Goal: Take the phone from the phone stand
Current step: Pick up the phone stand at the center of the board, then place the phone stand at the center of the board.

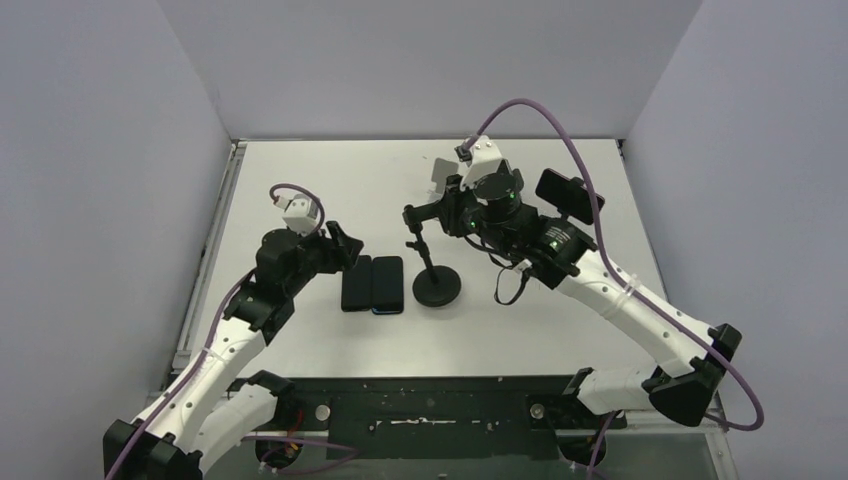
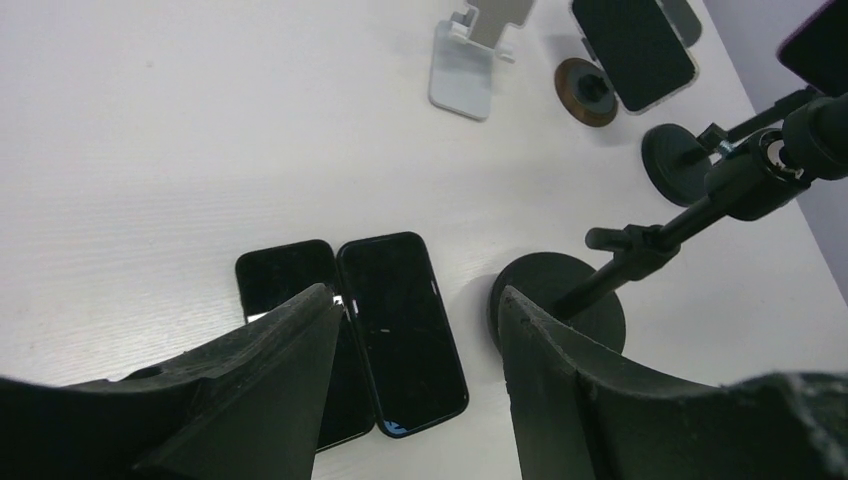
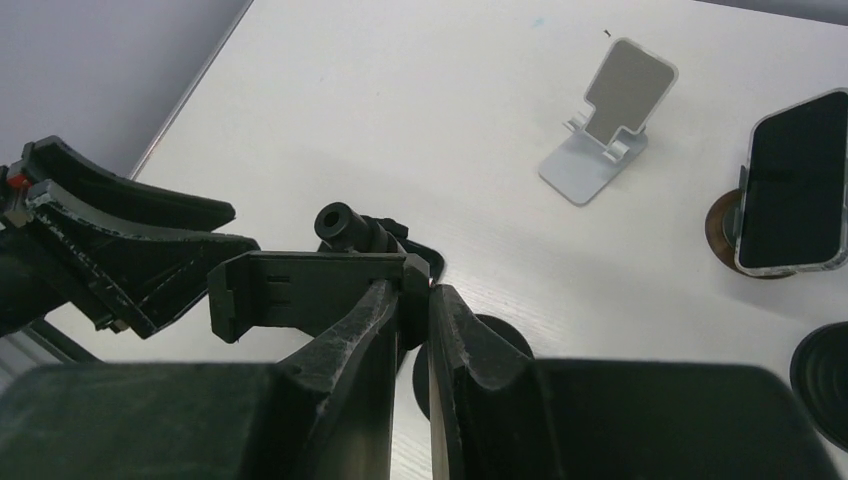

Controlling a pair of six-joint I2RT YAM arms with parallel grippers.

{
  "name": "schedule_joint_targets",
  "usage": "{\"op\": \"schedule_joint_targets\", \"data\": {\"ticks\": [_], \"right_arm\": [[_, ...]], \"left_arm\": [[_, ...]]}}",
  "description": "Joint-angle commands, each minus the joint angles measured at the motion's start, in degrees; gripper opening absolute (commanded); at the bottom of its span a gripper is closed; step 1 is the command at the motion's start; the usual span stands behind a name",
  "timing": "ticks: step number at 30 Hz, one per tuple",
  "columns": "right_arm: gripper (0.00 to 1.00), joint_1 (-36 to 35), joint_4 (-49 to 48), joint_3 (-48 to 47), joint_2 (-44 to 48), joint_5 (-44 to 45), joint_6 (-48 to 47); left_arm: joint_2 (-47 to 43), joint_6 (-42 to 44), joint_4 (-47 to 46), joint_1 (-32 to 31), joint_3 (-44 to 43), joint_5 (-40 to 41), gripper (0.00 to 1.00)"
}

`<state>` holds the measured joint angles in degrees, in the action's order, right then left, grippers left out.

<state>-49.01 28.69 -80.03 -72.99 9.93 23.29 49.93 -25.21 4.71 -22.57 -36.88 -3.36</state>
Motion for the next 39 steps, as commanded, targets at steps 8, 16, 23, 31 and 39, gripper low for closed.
{"op": "schedule_joint_targets", "data": {"ticks": [8,16,23,31,39], "right_arm": [[0.00,3.5,-16.1,-14.1,-10.8,-2.0,-1.1],[0.00,6.6,-26.4,-17.7,-17.8,-5.4,-1.1],[0.00,8.6,-44.0,-13.2,-22.2,-6.5,-1.2],[0.00,10.2,-55.1,-11.8,-27.6,-7.7,-0.1],[0.00,12.2,-62.6,-11.0,-32.5,-8.3,1.2]], "left_arm": [[-4.1,0.0,7.6,-0.3,-3.6,18.2,0.57],[-4.7,-0.2,8.3,-0.3,-3.6,20.4,0.57],[-4.8,-0.1,8.1,-0.5,-3.5,20.5,0.57],[-5.1,-0.1,7.8,-0.6,-3.4,20.2,0.57],[-5.2,0.1,7.4,-1.0,-3.3,19.8,0.57]]}}
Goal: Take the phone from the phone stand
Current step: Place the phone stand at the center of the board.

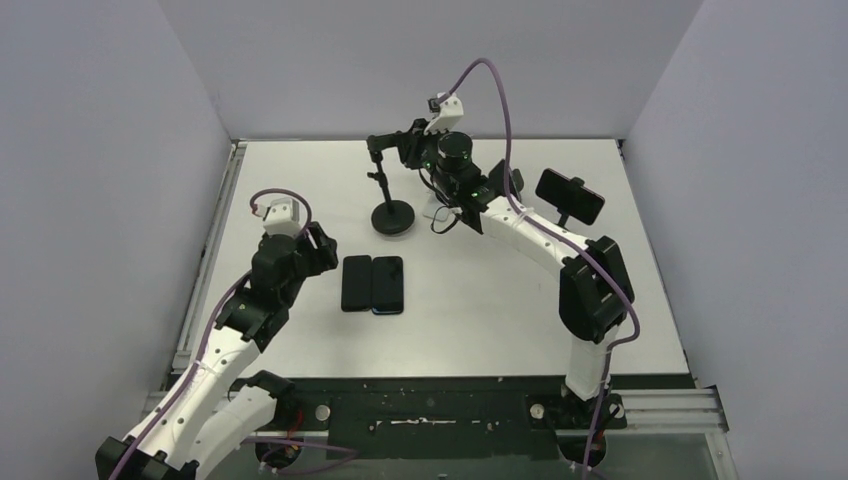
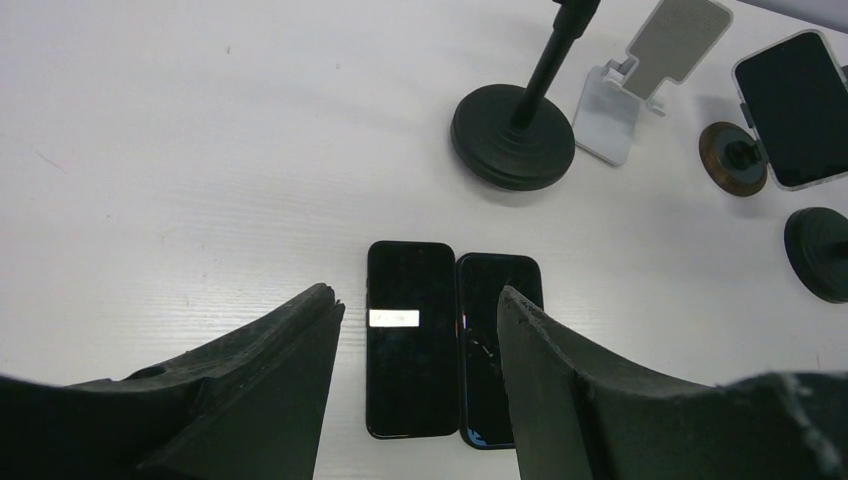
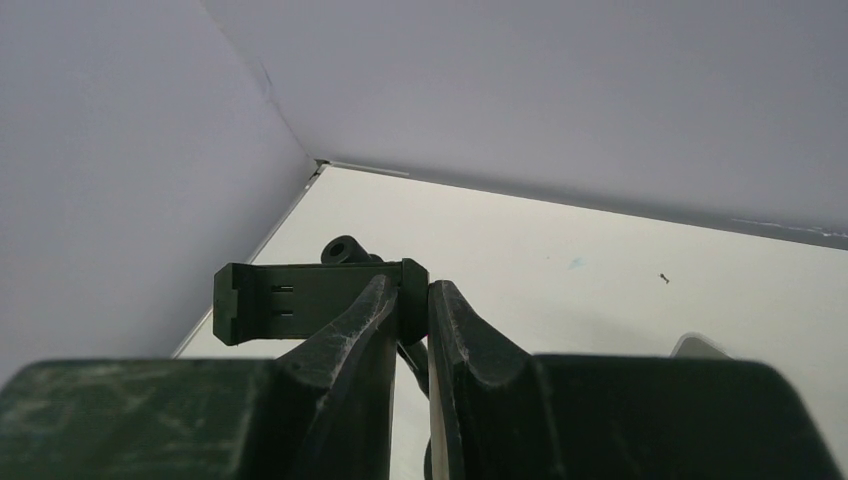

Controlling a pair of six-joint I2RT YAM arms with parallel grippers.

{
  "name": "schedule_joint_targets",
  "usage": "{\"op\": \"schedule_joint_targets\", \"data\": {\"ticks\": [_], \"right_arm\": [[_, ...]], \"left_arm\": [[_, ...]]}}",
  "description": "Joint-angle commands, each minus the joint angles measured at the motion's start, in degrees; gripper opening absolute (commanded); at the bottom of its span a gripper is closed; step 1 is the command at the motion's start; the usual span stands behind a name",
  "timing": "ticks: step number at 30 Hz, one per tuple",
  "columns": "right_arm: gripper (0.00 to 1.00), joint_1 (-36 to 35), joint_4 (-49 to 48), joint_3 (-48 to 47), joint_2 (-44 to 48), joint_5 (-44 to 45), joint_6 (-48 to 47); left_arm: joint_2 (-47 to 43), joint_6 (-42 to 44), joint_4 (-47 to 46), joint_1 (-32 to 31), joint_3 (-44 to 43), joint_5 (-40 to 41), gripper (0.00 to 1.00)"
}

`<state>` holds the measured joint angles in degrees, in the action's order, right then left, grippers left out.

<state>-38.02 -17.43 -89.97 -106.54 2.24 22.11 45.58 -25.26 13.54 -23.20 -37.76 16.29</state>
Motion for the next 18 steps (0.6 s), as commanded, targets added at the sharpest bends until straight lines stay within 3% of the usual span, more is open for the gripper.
{"op": "schedule_joint_targets", "data": {"ticks": [1,8,18], "right_arm": [[0.00,1.4,-17.5,-0.9,0.5,-0.8,2.8],[0.00,2.7,-23.5,0.9,-2.6,-1.8,5.1],[0.00,2.7,-23.5,3.4,-3.8,-4.3,5.4]], "left_arm": [[-0.9,0.2,-1.5,-0.4,-2.3,0.1,0.57],[-0.9,0.3,-1.6,-0.7,-2.3,-0.1,0.57],[-1.0,0.4,-1.7,-1.0,-2.3,-0.1,0.57]]}}
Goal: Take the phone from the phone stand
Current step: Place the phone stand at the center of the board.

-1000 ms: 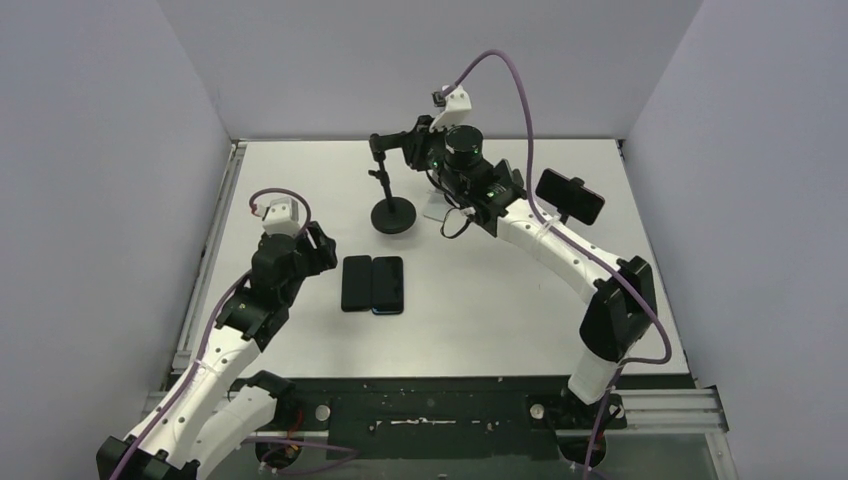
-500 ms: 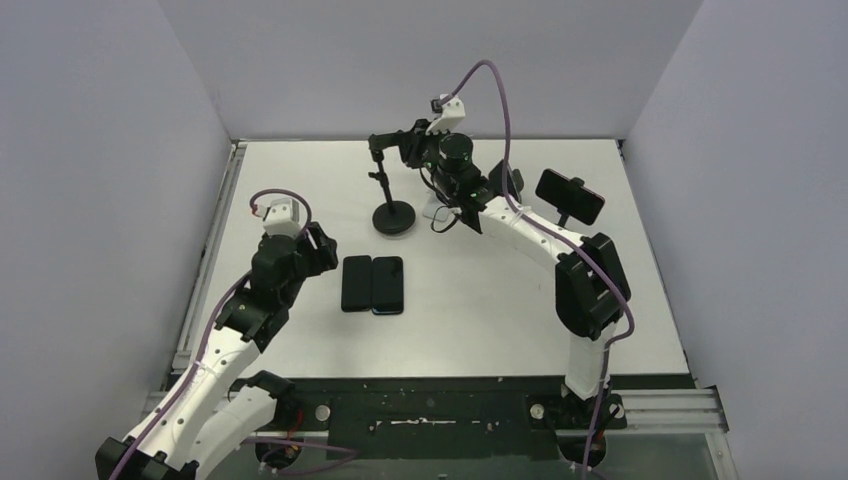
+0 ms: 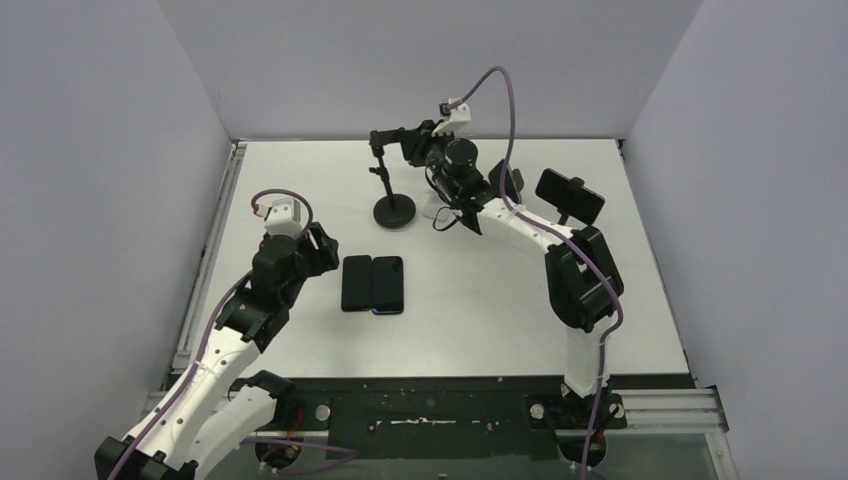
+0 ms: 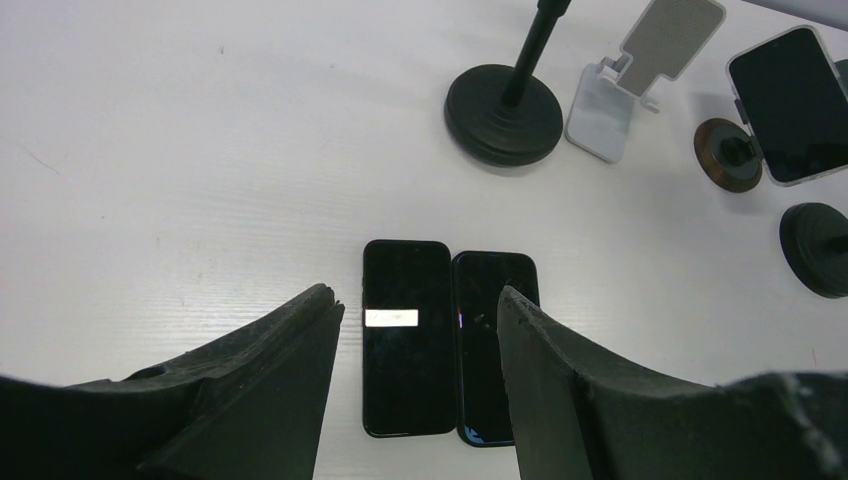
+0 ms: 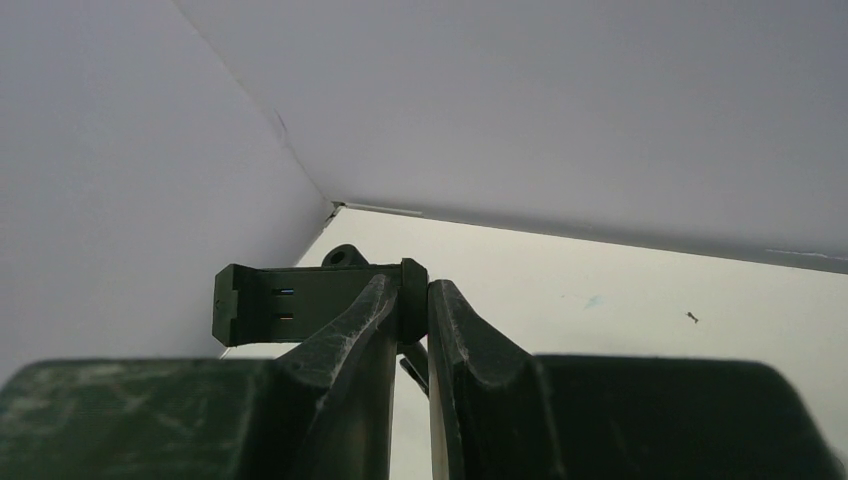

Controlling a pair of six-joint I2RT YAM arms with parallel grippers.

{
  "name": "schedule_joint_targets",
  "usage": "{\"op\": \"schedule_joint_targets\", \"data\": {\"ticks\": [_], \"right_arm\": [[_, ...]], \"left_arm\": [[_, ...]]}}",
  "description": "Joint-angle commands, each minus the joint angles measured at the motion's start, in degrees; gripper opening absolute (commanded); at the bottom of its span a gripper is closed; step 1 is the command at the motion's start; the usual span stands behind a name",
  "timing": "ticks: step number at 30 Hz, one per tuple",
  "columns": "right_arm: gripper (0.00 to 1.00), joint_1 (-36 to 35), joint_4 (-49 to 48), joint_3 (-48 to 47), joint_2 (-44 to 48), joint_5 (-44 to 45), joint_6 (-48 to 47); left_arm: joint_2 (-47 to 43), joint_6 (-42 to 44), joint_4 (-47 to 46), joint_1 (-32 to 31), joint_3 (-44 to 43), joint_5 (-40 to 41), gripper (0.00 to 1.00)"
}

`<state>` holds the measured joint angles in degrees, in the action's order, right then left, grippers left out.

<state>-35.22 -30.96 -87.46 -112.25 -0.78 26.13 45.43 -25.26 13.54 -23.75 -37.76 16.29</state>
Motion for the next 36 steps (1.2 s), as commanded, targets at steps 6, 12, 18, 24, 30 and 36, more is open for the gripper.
{"op": "schedule_joint_targets", "data": {"ticks": [6,12,18,24,30,36], "right_arm": [[0.04,-0.4,-8.3,4.7,4.3,-1.7,0.8],[0.28,-0.5,-8.1,6.7,6.3,-2.0,0.2],[0.38,-0.5,-6.9,7.6,7.8,-2.0,0.4],[0.44,-0.5,-6.1,8.7,9.0,-1.8,0.5],[0.54,-0.3,-3.9,8.9,10.0,-0.6,0.6],[0.60,0.3,-1.5,8.7,11.0,0.5,0.9]], "left_arm": [[-0.8,0.3,-2.0,-0.6,-2.1,-0.6,0.57],[-0.7,0.3,-2.1,-0.7,-2.0,-0.8,0.57],[-0.8,0.3,-2.2,-0.8,-2.0,-0.9,0.57],[-0.7,0.2,-2.2,-0.9,-1.9,-1.2,0.56],[-0.9,0.3,-2.2,-0.9,-1.9,-1.3,0.57],[-0.9,0.2,-2.3,-0.9,-1.9,-1.4,0.56]]}}
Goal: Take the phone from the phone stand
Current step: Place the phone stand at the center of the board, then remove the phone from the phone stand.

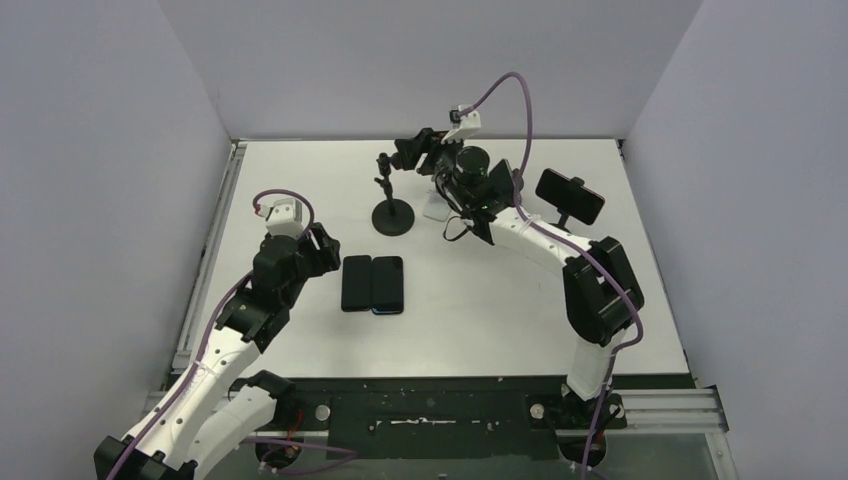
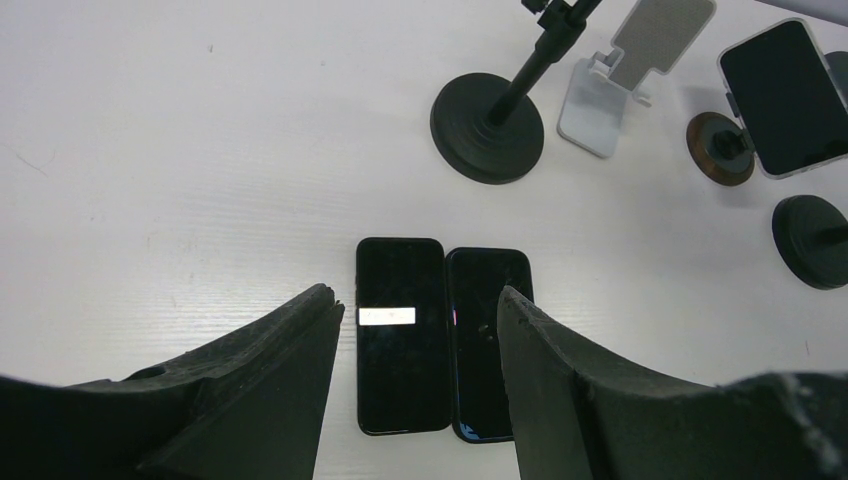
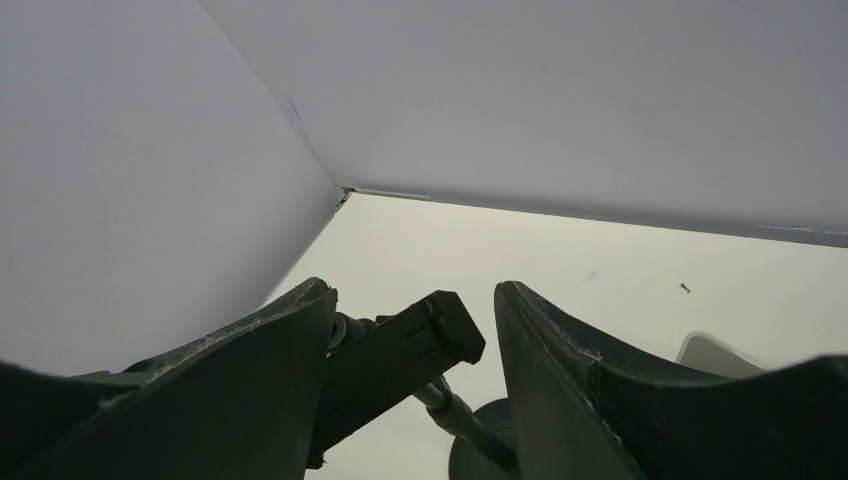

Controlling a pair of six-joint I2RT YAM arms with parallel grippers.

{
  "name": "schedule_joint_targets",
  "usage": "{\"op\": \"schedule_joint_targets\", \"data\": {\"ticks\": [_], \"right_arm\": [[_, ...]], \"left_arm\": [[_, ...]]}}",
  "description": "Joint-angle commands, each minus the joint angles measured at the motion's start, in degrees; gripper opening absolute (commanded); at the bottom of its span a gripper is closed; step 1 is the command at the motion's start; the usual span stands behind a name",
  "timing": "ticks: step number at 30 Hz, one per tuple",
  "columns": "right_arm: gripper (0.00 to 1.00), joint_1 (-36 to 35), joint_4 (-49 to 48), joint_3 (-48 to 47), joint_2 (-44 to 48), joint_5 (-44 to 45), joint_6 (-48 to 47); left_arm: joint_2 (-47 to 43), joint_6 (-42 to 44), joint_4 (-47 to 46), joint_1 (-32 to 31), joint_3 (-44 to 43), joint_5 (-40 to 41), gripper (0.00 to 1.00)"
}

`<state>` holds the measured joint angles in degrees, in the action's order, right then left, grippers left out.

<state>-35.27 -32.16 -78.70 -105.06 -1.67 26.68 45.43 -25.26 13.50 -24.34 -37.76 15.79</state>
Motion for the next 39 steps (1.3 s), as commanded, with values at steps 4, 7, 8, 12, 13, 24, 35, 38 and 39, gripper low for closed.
{"op": "schedule_joint_targets", "data": {"ticks": [4,7,8,12,13,24,35,38,39], "right_arm": [[0.64,0.7,0.9,0.1,5.0,2.6,0.5],[0.68,1.5,1.1,0.7,6.7,3.3,1.5],[0.70,1.8,1.2,0.9,7.3,3.3,1.7],[0.74,2.3,4.6,0.6,11.7,4.0,-0.3],[0.74,2.3,6.1,0.6,13.1,4.2,-1.1],[0.77,1.9,29.6,9.8,41.2,14.8,-10.6],[0.78,2.1,56.7,20.3,57.9,15.1,-8.4],[0.76,2.0,55.8,27.1,59.6,14.3,-2.7],[0.75,1.9,54.5,29.4,59.9,14.1,-1.0]], "left_arm": [[-0.9,0.2,-2.2,-0.3,-1.8,-1.0,0.57],[-0.8,0.3,-2.2,-0.3,-1.8,-1.0,0.56],[-0.8,0.4,-2.2,-0.3,-2.0,-0.9,0.56],[-1.0,1.2,-2.1,-0.3,-2.5,-2.1,0.56],[-1.0,1.2,-2.2,-0.3,-2.6,-2.5,0.56],[-0.2,1.4,-4.5,-0.4,-2.3,-8.9,0.69],[0.5,0.9,-9.2,-0.8,-0.6,-16.5,0.71],[0.9,0.7,-10.1,-0.9,-0.3,-18.7,0.69],[1.0,0.6,-10.0,-1.0,-0.4,-18.4,0.69]]}}
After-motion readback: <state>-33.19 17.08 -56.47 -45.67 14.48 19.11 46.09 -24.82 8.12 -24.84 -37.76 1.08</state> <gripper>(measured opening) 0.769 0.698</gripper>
